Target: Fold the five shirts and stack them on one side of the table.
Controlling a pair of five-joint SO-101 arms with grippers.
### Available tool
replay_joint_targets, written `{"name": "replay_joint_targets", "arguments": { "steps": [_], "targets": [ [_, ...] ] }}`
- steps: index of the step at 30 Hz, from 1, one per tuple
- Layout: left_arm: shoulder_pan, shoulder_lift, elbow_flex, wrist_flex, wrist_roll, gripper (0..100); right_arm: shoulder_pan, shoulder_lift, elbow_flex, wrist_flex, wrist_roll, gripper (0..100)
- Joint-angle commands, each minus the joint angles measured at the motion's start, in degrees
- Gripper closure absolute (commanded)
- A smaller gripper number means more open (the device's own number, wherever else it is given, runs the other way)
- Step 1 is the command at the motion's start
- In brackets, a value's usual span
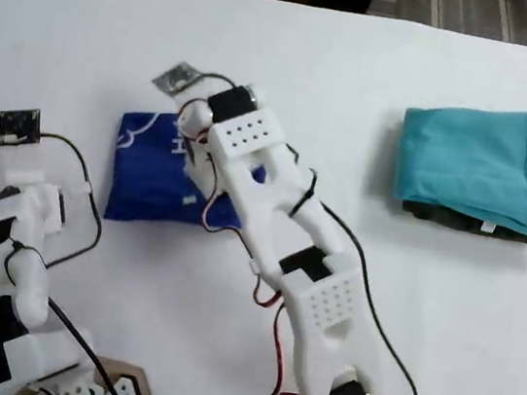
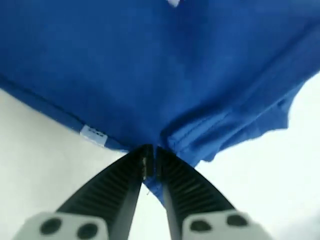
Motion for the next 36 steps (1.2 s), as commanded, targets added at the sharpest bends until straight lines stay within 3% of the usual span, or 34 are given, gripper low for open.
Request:
{"name": "replay_joint_targets", "arguments": {
  "steps": [1, 16, 27, 36],
  "targets": [
    [0.53, -1.14, -0.22, -0.97, 0.26, 97, 1.27, -0.48, -0.26, 4.09, 0.35, 97.8],
    [0.53, -1.14, -0.22, -0.97, 0.26, 97, 1.27, -7.60, 5.01, 4.26, 0.18, 97.8],
    [0.53, -1.14, -0.22, -0.97, 0.26, 97, 0.57, 2.07, 4.31, 4.18, 0.00, 97.8],
    [0.53, -1.14, -0.22, -0.97, 0.26, 97, 4.09, -6.11, -13.89, 2.07, 0.00, 97.8]
  ]
}}
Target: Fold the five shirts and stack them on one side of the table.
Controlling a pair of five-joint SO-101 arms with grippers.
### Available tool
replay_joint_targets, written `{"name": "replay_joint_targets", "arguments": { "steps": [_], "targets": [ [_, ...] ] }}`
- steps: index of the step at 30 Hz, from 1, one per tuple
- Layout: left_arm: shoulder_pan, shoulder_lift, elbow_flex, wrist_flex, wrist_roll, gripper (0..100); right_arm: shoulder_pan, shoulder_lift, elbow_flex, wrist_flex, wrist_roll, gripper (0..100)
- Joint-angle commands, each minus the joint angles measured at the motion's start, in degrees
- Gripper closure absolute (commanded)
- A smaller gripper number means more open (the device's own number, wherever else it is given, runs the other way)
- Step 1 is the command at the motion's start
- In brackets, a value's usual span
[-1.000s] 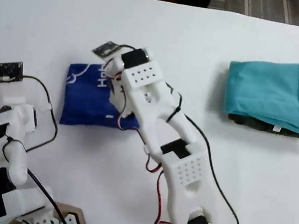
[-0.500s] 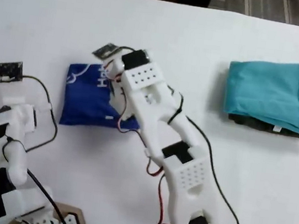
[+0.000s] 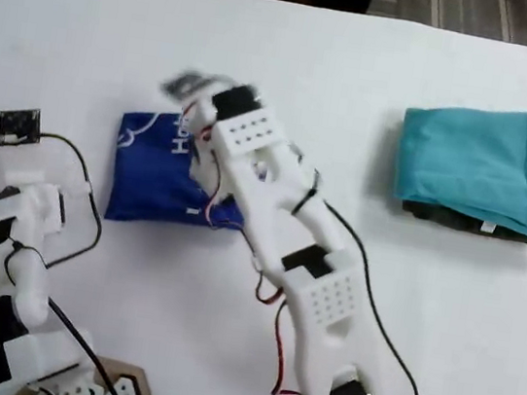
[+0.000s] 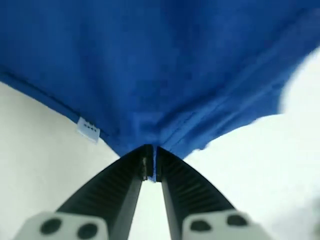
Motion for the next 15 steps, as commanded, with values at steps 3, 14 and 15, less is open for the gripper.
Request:
{"name": "replay_joint_targets", "arguments": {
  "steps": [3, 14, 15],
  "targets": [
    [0.53, -1.14, -0.22, -0.97, 0.26, 97, 4.53, -4.26, -13.27, -7.96, -0.09, 97.8],
    [0.53, -1.14, -0.22, -0.97, 0.26, 97, 6.29, 15.08, -13.98, -20.26, 0.18, 97.8],
    [0.53, -1.14, -0.22, -0.97, 0.26, 97, 6.81, 15.78, -13.98, -19.91, 0.35, 97.8]
  ]
}}
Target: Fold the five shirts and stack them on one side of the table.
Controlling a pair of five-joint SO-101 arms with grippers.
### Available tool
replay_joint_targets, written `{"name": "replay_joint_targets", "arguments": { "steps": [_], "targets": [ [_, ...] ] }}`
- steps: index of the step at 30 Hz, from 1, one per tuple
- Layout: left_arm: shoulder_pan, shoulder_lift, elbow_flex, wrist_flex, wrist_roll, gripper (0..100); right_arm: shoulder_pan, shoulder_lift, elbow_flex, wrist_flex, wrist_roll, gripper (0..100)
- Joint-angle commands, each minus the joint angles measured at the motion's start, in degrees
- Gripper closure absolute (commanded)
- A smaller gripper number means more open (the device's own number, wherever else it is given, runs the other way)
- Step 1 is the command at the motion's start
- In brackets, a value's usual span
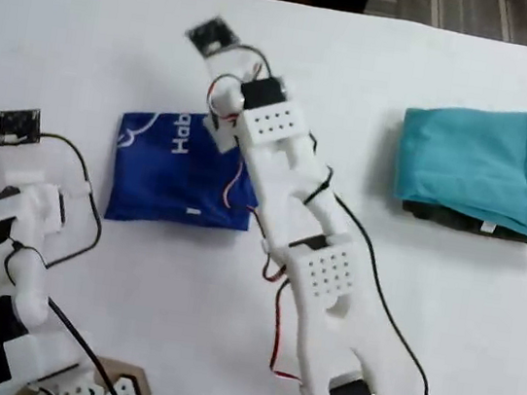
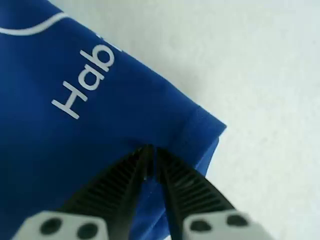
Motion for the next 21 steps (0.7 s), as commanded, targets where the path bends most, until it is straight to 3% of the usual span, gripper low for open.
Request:
{"name": "replay_joint_targets", "arguments": {
  "steps": [1, 9, 15, 21],
  "targets": [
    [0.53, -1.14, -0.22, -0.88, 0.26, 97, 1.89, 1.10, -2.11, 0.92, 0.35, 97.8],
    [0.53, -1.14, -0.22, -0.88, 0.26, 97, 8.84, 0.84, -2.11, 1.19, 0.44, 97.8],
    [0.53, -1.14, -0.22, -0.88, 0.26, 97, 8.92, -3.74, -2.11, 1.45, 0.44, 97.8],
    [0.53, -1.14, -0.22, -0.88, 0.26, 97, 7.60, -11.74, -2.11, 12.09, 0.26, 97.8]
  ]
}}
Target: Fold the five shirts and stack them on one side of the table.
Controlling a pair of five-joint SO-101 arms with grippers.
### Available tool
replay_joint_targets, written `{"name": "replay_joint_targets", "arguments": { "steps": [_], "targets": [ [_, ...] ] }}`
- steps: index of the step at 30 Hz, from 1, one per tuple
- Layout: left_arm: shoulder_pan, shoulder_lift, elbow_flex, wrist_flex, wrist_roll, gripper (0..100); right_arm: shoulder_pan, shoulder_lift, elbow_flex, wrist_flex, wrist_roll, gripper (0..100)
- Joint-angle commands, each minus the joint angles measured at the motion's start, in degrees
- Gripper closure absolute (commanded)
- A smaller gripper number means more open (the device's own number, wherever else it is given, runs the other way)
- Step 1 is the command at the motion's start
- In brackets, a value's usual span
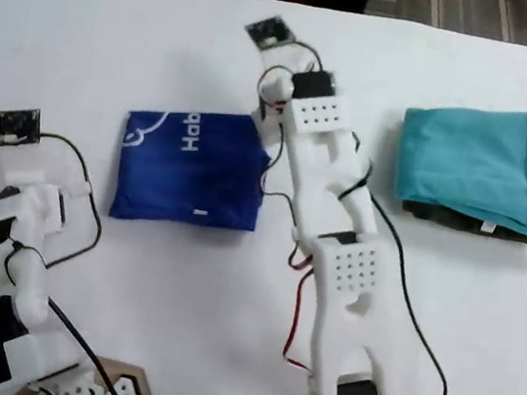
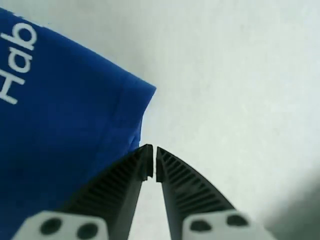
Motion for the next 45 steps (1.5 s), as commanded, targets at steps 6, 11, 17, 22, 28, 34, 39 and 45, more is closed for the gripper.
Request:
{"name": "replay_joint_targets", "arguments": {
  "steps": [6, 11, 17, 22, 28, 34, 39, 45],
  "targets": [
    [0.53, -1.14, -0.22, -0.97, 0.26, 97, -3.38, -6.46, -1.49, 7.16, 0.00, 97.8],
    [0.53, -1.14, -0.22, -0.97, 0.26, 97, -5.41, -2.15, -1.58, 10.33, -1.85, 90.9],
    [0.53, -1.14, -0.22, -0.97, 0.26, 97, -5.76, 0.48, -2.11, 10.68, -17.23, 74.0],
    [0.53, -1.14, -0.22, -0.97, 0.26, 97, -5.85, 2.24, -2.11, 10.68, -25.76, 73.7],
    [0.53, -1.14, -0.22, -0.97, 0.26, 97, -8.04, 5.14, -2.11, 10.77, -25.93, 73.7],
    [0.53, -1.14, -0.22, -0.97, 0.26, 97, -9.63, 9.36, -2.11, 10.68, -25.93, 73.7],
    [0.53, -1.14, -0.22, -0.97, 0.26, 97, -8.22, 11.30, -2.11, 10.68, -25.93, 73.7],
    [0.53, -1.14, -0.22, -0.97, 0.26, 97, -5.93, 6.02, -9.23, 13.05, -25.93, 73.7]
  ]
}}
